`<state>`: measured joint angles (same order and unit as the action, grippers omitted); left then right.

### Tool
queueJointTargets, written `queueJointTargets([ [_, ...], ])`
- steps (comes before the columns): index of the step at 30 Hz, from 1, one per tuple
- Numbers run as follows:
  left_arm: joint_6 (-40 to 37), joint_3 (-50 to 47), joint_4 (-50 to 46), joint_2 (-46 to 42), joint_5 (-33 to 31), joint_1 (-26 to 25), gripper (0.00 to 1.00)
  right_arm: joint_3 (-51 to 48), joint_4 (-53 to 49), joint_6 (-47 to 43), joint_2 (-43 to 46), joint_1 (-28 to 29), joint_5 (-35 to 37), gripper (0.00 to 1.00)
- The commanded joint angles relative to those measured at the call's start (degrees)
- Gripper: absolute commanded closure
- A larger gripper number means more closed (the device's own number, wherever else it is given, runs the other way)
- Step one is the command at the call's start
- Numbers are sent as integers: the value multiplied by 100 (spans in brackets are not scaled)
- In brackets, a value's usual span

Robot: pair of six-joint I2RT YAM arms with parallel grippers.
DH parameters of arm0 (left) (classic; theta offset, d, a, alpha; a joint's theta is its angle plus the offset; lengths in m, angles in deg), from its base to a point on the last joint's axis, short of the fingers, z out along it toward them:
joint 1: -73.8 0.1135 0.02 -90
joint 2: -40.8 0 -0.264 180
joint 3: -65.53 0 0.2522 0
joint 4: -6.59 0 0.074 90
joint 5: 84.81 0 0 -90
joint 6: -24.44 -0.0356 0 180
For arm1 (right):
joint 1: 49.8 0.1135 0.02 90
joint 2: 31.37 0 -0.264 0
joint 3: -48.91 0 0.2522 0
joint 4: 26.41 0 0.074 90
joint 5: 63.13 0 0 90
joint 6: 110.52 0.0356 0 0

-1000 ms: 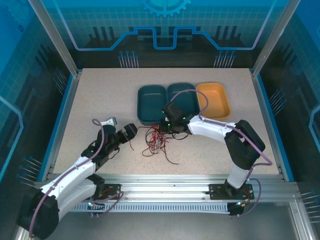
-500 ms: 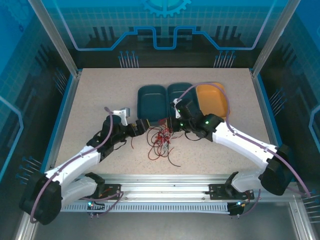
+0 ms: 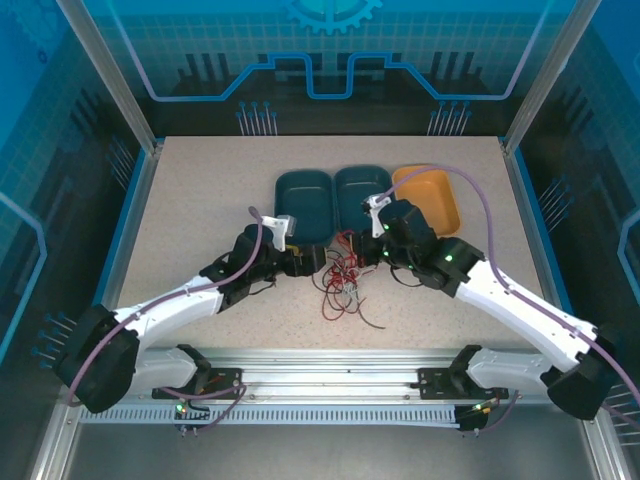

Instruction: Untangle the cables

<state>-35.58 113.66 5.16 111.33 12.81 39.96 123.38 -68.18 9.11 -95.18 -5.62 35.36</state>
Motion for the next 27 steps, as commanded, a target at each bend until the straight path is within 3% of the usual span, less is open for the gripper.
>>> queueJointTargets([
  [1, -89, 216, 222, 49, 153, -81, 6, -111, 113, -213, 297, -48, 47, 100],
  [9, -347, 341, 492, 329, 235, -454, 16, -185, 218, -307, 520, -37, 98, 100],
  [21, 124, 81, 1130, 592, -6, -645, 16, 84, 196, -767, 1124, -19, 287, 100],
  [27, 140, 79, 1219, 882, 119, -689, 23, 63, 235, -915, 1403, 5, 280, 100],
])
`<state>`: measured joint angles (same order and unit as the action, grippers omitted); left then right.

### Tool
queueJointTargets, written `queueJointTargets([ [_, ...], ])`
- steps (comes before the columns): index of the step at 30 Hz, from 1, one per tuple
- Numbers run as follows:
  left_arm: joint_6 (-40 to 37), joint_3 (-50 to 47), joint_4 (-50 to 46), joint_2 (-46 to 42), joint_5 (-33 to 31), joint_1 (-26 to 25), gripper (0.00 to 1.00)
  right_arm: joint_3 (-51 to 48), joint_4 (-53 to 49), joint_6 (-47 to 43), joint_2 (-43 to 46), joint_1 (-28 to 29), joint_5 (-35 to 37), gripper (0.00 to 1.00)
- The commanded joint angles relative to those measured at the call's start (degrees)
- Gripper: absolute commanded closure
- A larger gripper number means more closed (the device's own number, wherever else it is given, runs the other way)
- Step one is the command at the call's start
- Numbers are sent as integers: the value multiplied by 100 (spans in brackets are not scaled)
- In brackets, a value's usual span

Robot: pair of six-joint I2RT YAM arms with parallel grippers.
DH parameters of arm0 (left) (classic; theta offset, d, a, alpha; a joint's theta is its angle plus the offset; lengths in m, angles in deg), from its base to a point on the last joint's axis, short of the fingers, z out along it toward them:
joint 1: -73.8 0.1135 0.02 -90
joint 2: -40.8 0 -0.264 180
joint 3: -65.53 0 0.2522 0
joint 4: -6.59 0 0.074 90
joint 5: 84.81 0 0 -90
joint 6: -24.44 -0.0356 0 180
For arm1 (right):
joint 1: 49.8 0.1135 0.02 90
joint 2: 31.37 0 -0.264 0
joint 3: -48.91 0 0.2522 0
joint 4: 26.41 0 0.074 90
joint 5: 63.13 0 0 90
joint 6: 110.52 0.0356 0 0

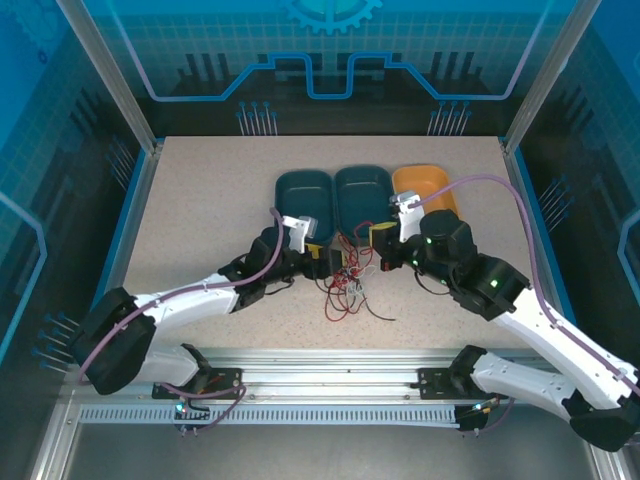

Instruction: Untangle the cables

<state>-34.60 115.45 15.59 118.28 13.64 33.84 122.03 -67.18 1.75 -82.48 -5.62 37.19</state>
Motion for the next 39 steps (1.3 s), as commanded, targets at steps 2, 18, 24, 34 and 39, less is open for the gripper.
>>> queueJointTargets([
  [2, 50, -67, 266, 345, 101, -107, 26, 210, 100, -187, 188, 9, 134, 100],
  [18, -548, 324, 712, 1124, 273, -720, 33, 396, -39, -222, -78, 12, 497, 100],
  [24, -621, 554, 685, 1524, 184, -792, 41, 591, -36, -316, -114, 18, 394, 100],
  [34, -559, 478, 724, 1695, 179, -836, 79, 778, 16, -562, 178, 20, 639, 100],
  [39, -538, 361, 704, 1624, 174, -840, 90, 938, 72, -722, 220, 18, 643, 100],
])
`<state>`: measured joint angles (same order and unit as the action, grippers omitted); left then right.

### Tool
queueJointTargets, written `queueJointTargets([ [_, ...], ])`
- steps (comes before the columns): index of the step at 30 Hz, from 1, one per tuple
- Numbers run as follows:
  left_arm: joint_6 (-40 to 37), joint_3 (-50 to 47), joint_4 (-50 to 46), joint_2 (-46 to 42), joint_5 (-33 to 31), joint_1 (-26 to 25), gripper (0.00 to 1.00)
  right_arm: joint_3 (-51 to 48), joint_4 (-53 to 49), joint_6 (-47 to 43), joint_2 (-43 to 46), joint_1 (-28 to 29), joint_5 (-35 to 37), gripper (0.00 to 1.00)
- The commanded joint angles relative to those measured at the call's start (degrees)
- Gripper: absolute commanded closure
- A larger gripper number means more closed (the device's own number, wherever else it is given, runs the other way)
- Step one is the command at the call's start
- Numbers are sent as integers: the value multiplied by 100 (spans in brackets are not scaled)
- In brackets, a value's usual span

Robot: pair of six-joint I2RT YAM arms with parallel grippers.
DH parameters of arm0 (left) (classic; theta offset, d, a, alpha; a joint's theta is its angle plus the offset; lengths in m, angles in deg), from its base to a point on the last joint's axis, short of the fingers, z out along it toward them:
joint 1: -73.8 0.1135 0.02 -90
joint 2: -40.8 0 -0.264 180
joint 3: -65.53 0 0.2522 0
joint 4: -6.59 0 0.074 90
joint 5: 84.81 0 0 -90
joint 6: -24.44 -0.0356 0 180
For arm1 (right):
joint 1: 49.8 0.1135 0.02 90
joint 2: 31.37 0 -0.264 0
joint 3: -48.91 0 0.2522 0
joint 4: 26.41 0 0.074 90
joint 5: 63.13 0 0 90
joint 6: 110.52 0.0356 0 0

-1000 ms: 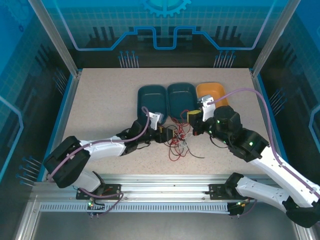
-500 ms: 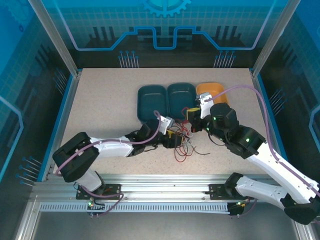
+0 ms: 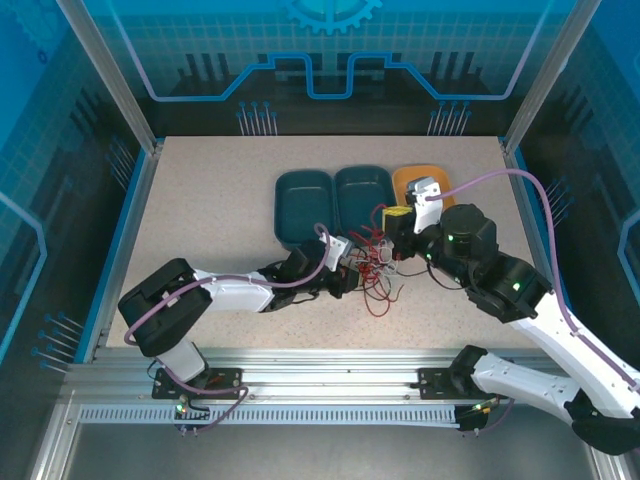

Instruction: Untangle the cables

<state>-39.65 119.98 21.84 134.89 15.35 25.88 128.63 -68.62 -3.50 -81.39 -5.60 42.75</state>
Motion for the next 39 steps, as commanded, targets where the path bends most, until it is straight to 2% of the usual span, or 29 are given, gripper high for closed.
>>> queueJointTargets([
  [1, -27, -112, 85, -39, 12, -42, 92, 307, 225, -215, 119, 18, 50, 100],
  [4, 1, -188, 148, -115, 59, -42, 93, 365, 197, -235, 149, 18, -32, 100],
  [7, 20, -320, 355, -309, 157, -51, 85, 319, 109, -157, 200, 13, 18, 100],
  [11, -68, -535, 600, -750, 124, -93, 62, 195, 73, -9, 291, 18, -3, 100],
  [14, -256, -672, 640, -1079, -50, -125, 55, 113, 62, 71, 326, 22, 2, 100],
  [16, -427, -720, 573, -1232, -219, -162, 36, 61, 85, 104, 326, 25, -38, 100],
  [17, -536, -718, 538, -1281, -296, -189, 31, 49, 85, 125, 310, 25, -44, 100],
  [21, -1061, -457, 217, -1237, -565, -361, 20, 23, 103, 188, 269, 18, -135, 100],
  [26, -1439, 17, 122, -621, -965, -498, 9, -21, 142, 245, 284, 34, -215, 100],
  [31, -1422, 300, 315, -171, -1538, -578, 10, -19, 80, 319, 308, 33, -302, 100],
  [36, -1483, 461, 140, 58, -1619, -605, 25, -30, 58, 342, 391, 43, -287, 100],
  [39, -1501, 484, 78, 183, -1596, -613, 40, 45, 26, 324, 414, 40, -271, 100],
])
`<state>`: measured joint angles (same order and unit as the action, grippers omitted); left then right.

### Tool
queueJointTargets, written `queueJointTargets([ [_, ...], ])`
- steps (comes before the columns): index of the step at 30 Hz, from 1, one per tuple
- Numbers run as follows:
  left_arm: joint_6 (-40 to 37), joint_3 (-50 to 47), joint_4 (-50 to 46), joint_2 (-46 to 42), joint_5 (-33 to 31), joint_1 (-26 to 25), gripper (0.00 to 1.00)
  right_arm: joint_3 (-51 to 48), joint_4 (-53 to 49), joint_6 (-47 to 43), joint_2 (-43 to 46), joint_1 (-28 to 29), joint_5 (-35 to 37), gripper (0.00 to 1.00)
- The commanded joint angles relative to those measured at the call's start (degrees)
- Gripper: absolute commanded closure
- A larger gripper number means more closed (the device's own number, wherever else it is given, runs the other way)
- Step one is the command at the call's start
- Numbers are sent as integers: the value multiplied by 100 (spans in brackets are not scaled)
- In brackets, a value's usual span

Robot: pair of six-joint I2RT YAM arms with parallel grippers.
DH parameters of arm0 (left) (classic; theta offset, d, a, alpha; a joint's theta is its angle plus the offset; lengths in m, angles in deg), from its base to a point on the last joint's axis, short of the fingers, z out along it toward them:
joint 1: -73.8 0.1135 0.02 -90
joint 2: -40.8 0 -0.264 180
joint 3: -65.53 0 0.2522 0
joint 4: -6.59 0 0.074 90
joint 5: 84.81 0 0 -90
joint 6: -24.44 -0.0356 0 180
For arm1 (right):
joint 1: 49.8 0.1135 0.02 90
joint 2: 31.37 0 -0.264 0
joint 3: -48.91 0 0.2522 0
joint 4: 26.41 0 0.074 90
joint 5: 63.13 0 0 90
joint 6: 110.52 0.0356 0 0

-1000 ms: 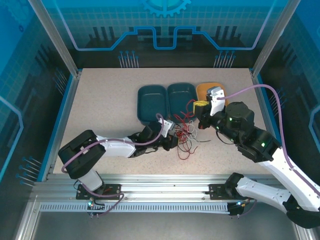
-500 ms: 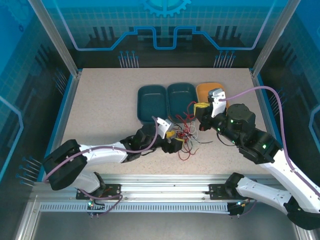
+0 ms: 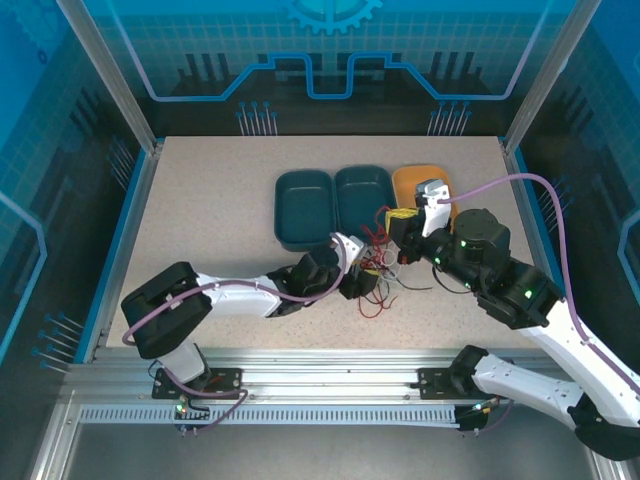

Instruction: Untangle the cables

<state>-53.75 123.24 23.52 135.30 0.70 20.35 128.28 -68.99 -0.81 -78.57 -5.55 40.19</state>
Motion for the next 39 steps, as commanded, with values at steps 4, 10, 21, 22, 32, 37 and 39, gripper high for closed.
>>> queueJointTargets([
  [4, -40, 152, -78, 218, -102, -71, 62, 187, 15, 17, 158, 33, 36, 100],
  [10, 112, -164, -21, -44, 24, -86, 88, 374, -111, -95, 176, 25, 312, 100],
  [21, 430, -1139, -124, -826, -542, -95, 96, 888, -218, -483, -15, 30, 760, 100],
  [22, 444, -1238, -144, -911, -631, -95, 96, 926, -199, -514, -53, 24, 752, 100],
  [32, 667, -1894, -605, -1676, -1521, -68, 97, 1391, 14, -778, -464, 26, 580, 100],
  [37, 765, -2137, -846, -1986, -1728, 13, 97, 1800, 163, -1013, -586, 29, 472, 100],
  [39, 803, -2234, -930, -2162, -1752, 64, 97, 2034, 180, -1128, -635, 24, 451, 100],
])
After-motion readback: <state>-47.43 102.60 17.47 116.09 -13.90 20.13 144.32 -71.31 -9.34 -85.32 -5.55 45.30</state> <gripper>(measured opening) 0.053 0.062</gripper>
